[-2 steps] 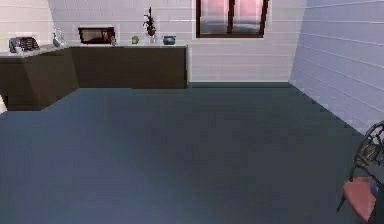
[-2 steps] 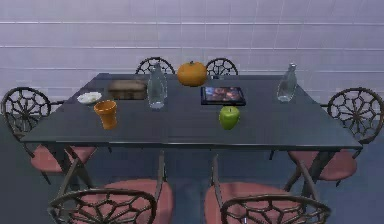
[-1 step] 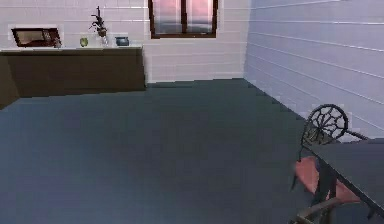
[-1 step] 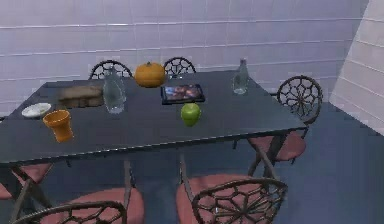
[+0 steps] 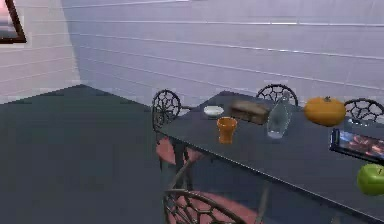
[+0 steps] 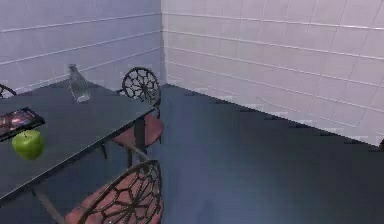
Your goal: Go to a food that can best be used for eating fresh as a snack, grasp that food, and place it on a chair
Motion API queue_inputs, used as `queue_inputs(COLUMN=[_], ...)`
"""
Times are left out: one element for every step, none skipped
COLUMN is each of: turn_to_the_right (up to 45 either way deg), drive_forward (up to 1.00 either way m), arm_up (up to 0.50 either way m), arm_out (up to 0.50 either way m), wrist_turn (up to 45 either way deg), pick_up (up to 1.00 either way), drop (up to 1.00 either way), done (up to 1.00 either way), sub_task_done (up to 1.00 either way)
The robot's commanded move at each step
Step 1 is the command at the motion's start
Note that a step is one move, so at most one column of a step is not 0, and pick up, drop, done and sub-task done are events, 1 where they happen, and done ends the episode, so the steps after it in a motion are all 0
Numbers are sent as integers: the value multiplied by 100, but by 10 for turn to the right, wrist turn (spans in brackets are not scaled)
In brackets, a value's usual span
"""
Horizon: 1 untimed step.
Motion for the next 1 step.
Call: queue_inputs(turn_to_the_right=[450], drive_forward=[0], arm_up=[0], arm_out=[0], wrist_turn=[0], pick_up=[0], drop=[0], done=[0], sub_task_done=[0])
